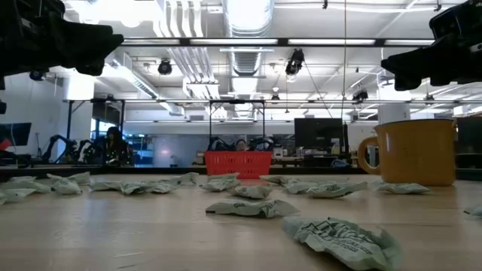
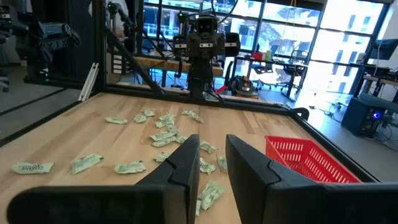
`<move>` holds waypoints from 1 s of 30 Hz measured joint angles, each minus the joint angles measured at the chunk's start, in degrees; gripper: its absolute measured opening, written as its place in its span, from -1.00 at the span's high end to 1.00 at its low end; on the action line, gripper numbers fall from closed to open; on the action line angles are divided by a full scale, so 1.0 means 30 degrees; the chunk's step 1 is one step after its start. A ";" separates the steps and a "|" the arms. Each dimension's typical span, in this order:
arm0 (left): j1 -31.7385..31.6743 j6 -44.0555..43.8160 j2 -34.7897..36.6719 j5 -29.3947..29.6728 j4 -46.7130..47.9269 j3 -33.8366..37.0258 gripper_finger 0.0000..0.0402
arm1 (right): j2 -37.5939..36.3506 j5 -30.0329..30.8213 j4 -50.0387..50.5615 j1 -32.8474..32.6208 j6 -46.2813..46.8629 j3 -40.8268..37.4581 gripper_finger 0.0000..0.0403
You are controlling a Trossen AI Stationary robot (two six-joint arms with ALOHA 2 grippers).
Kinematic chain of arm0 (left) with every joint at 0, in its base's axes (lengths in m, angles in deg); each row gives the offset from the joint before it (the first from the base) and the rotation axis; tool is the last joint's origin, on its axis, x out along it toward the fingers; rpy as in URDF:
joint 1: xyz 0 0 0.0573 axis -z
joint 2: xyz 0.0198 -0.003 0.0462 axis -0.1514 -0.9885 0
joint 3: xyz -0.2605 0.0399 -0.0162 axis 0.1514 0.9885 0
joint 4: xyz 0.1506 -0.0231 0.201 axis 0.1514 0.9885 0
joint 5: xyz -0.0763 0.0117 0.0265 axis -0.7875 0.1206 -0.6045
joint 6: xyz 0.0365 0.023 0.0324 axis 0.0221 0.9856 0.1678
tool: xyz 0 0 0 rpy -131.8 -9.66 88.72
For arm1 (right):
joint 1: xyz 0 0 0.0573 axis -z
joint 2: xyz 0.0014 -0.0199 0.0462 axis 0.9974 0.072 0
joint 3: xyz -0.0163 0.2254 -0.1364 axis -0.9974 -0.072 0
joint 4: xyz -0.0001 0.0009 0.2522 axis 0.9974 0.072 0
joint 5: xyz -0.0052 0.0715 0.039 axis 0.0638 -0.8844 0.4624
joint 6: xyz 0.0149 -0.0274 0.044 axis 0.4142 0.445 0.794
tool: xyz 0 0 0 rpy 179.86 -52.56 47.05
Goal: Pick and place Stevia / Truvia into bins
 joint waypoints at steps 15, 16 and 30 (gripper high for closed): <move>0.0006 0.0000 0.0001 0.0001 0.0006 -0.0006 0.26 | -0.0005 0.0000 0.0005 0.0005 0.0003 -0.0003 0.61; 0.0003 0.0000 -0.0001 0.0006 0.0003 0.0001 0.26 | -0.0005 0.0000 0.0007 0.0004 0.0003 0.0003 0.61; 0.0007 0.0000 -0.0001 -0.0001 0.0007 -0.0006 0.26 | -0.0004 0.0000 0.0003 0.0003 -0.0002 -0.0002 0.65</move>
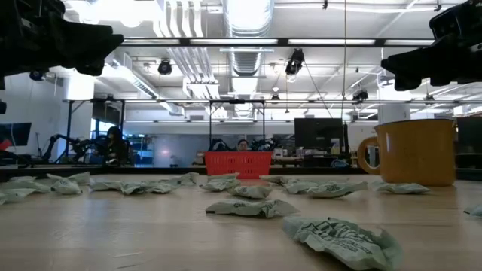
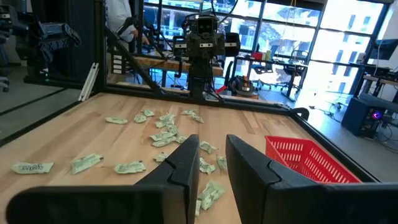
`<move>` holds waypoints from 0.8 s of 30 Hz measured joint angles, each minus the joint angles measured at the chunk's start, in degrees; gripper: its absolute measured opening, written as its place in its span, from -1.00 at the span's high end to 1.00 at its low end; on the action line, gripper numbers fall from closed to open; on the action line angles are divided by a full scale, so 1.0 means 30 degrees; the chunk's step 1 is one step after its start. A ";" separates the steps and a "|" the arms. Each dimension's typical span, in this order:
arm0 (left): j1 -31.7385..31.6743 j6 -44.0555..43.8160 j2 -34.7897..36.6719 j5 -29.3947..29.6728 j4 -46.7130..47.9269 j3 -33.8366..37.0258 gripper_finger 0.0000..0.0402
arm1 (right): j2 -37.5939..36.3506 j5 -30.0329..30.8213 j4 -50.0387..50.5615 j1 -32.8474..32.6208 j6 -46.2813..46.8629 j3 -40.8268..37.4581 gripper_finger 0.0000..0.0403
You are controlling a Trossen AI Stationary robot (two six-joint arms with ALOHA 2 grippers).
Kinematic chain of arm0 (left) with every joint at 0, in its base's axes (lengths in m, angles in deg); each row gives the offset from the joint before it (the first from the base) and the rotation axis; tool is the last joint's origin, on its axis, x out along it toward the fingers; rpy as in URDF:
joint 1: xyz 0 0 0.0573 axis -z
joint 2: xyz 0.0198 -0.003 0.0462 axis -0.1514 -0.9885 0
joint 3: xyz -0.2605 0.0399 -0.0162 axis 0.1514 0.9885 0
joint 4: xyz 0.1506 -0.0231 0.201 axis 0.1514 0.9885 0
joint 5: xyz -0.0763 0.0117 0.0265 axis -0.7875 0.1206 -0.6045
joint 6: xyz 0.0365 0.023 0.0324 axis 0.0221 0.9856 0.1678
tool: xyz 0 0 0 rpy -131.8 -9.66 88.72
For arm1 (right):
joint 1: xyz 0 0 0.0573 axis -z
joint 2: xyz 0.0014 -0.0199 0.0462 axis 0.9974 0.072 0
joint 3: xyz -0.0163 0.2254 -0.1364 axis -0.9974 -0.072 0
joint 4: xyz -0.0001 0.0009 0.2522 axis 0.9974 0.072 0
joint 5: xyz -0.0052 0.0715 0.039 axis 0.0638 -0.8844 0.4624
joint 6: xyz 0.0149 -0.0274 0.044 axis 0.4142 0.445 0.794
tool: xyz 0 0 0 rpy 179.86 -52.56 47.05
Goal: Pick and place Stevia / Truvia into bins
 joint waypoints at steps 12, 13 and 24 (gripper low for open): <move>-0.0007 0.0000 0.0004 0.0004 -0.0003 0.0003 0.26 | -0.0001 0.0000 -0.0003 -0.0003 0.0004 -0.0003 0.61; -0.0005 0.0000 0.0007 0.0007 -0.0002 0.0000 0.26 | 0.0003 0.0000 0.0000 0.0000 0.0001 0.0000 0.62; -0.0002 0.0000 0.0003 0.0002 -0.0005 0.0002 0.26 | 0.0003 0.0000 -0.0003 0.0000 0.0004 0.0004 0.66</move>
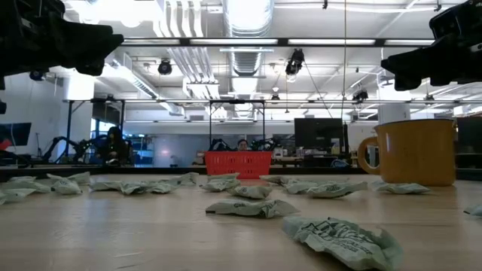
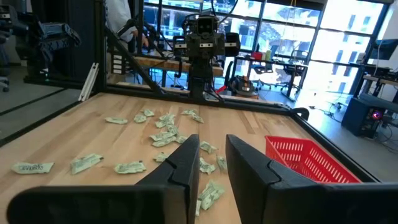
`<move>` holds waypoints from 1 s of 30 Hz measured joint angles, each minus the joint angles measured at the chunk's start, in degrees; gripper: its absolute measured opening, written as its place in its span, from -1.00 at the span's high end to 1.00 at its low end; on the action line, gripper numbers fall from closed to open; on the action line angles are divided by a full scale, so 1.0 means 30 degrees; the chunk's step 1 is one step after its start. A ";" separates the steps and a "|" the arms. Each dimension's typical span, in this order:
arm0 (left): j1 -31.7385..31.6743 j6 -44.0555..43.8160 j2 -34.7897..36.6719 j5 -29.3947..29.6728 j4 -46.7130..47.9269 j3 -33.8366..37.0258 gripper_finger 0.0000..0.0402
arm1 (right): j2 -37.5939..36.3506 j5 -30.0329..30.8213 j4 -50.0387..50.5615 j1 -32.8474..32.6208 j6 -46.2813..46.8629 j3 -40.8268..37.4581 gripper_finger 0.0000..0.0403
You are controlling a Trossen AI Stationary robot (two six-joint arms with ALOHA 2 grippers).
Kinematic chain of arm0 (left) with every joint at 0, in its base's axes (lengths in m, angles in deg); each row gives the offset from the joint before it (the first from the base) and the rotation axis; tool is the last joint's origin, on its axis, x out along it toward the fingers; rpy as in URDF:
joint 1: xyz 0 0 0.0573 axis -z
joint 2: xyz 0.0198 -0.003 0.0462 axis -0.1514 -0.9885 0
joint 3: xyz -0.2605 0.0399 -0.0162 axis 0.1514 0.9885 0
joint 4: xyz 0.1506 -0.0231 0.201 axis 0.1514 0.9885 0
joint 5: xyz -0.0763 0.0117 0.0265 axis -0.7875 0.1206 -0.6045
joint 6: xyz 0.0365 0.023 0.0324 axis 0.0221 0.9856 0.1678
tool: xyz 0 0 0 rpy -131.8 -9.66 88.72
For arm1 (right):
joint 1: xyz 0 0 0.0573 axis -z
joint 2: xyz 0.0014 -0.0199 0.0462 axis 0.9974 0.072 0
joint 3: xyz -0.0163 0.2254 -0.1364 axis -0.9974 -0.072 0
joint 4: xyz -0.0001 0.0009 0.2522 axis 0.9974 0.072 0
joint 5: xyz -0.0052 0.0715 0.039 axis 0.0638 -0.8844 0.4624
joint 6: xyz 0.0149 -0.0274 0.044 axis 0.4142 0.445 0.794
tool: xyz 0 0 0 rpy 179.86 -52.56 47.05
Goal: Pick and place Stevia / Truvia into bins
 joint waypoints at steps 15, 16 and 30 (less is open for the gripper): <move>0.0002 0.0000 -0.0003 0.0005 0.0005 0.0006 0.26 | 0.0001 0.0000 0.0000 -0.0003 0.0000 -0.0002 0.60; 0.0001 0.0000 -0.0003 0.0005 0.0005 -0.0002 0.26 | -0.0003 0.0002 0.0000 -0.0002 -0.0004 -0.0003 0.60; -0.0001 0.0005 -0.0003 0.0003 0.0001 -0.0002 0.26 | -0.0004 0.0000 0.0000 0.0002 -0.0005 -0.0007 0.65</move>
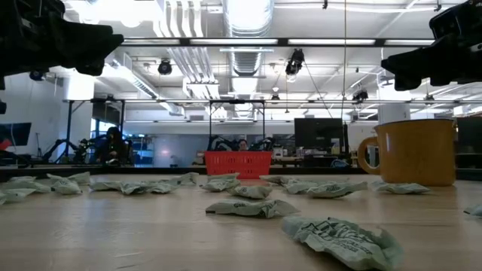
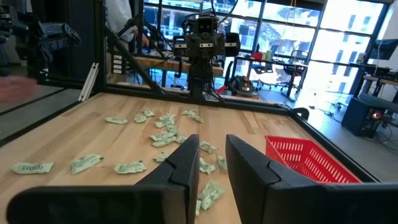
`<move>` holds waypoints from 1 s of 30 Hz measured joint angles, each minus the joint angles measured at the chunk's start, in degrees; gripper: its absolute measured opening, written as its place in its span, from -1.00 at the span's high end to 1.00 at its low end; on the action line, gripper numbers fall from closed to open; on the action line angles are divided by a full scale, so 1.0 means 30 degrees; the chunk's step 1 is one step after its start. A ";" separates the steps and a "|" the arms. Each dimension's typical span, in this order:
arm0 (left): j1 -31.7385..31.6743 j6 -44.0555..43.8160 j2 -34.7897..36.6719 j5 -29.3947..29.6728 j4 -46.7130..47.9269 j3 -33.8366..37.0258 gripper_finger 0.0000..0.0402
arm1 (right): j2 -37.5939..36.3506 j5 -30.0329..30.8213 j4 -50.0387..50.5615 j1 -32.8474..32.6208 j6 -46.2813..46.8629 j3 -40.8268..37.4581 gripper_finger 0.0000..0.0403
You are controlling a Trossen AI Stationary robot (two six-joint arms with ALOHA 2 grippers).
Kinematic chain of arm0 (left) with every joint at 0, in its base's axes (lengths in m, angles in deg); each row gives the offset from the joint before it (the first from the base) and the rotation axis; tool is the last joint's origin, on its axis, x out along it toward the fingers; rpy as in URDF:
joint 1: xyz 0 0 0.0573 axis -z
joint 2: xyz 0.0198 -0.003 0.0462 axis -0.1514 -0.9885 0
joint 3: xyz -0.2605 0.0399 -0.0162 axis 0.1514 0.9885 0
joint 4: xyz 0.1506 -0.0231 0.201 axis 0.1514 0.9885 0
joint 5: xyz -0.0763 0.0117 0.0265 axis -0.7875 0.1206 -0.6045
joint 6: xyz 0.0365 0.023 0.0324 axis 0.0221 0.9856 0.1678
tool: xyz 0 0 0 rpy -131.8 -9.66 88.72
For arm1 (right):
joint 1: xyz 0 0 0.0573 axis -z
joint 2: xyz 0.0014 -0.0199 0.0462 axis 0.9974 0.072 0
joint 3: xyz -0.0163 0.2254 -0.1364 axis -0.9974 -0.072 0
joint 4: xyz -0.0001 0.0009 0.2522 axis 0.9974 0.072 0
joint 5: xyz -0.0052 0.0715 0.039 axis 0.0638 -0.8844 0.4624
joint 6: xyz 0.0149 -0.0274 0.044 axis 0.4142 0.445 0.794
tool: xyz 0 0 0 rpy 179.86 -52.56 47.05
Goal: Pick and place Stevia / Truvia into bins
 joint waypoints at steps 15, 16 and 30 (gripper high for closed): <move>-0.0003 0.2033 0.0000 0.0025 -0.4887 0.0000 0.26 | 0.0000 0.0000 -0.1304 -0.0005 0.1764 0.0005 0.61; 0.0002 0.2028 0.0000 0.0025 -0.5137 0.0000 0.26 | 0.0007 0.0000 -0.1222 -0.0003 0.1802 0.0007 0.62; 0.0010 -0.2489 -0.1850 -0.1600 -0.5729 -0.0022 0.26 | 0.0007 0.0000 -0.1531 0.0002 0.0945 0.0007 0.66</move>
